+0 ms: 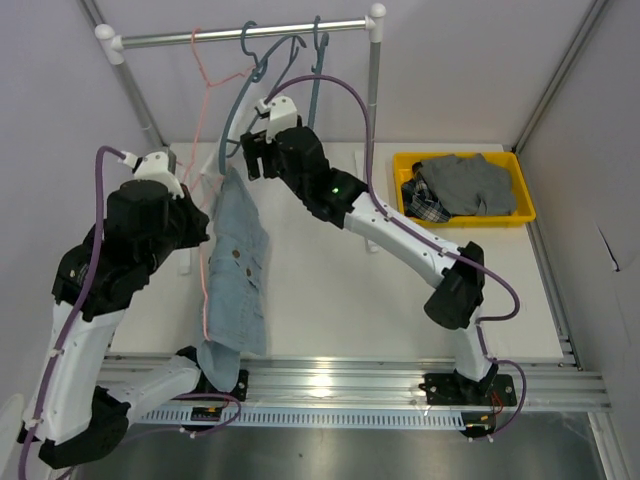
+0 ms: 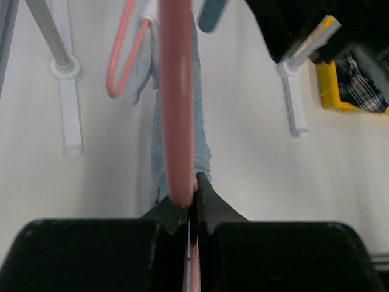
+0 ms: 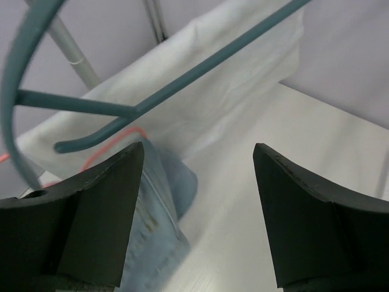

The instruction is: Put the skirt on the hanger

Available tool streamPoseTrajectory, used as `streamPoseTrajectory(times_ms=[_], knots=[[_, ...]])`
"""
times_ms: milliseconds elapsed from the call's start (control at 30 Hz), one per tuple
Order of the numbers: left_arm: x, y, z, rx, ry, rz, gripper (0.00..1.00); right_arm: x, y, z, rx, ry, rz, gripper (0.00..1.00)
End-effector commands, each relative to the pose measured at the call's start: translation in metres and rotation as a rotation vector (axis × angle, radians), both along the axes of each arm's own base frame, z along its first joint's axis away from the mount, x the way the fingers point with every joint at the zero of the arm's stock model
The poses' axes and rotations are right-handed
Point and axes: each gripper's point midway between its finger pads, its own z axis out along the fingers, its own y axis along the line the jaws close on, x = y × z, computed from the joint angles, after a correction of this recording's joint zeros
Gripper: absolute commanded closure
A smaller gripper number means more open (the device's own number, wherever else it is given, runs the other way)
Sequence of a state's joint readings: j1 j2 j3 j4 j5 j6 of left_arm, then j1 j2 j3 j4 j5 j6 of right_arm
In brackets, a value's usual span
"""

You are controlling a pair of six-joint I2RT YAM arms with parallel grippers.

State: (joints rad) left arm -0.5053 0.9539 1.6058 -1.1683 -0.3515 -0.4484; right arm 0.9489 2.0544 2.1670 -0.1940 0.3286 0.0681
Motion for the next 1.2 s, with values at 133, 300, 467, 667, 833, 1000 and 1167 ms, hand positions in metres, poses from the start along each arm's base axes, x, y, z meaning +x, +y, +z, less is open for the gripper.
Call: streamPoseTrajectory(times_ms=[133,300,467,667,833,1000,1167], knots=[[0.023,-0.016,0.024,-0.061,-0.074,-0.137,1.00,-0.003,-0.056,0.055,0.135,-0.031,-0.080,0.22],[0.032,-0.007,0.030,-0.081,-0.105,-0.097,1.00,-0.008,-0.069,0.050,0.135,-0.008,-0.079,0.22],[0.049,0.005,0.050,-0.080,-0.165,-0.056,1.00,-0.018,-0.079,0.049,0.129,0.001,-0.068,0.22],[0.088,0.012,0.060,-0.106,-0.205,-0.103,1.00,-0.027,-0.105,0.045,0.133,0.010,-0.080,0.22],[0.095,-0.020,0.079,-0.146,-0.275,-0.312,1.00,-0.035,-0.123,0.045,0.145,0.008,-0.090,0.22],[0.104,-0.028,0.094,-0.136,-0.304,-0.373,1.00,-0.041,-0.136,0.044,0.142,0.009,-0.100,0.22],[0.131,-0.018,0.107,-0.138,-0.333,-0.295,1.00,-0.046,-0.144,0.044,0.141,0.010,-0.103,0.22]])
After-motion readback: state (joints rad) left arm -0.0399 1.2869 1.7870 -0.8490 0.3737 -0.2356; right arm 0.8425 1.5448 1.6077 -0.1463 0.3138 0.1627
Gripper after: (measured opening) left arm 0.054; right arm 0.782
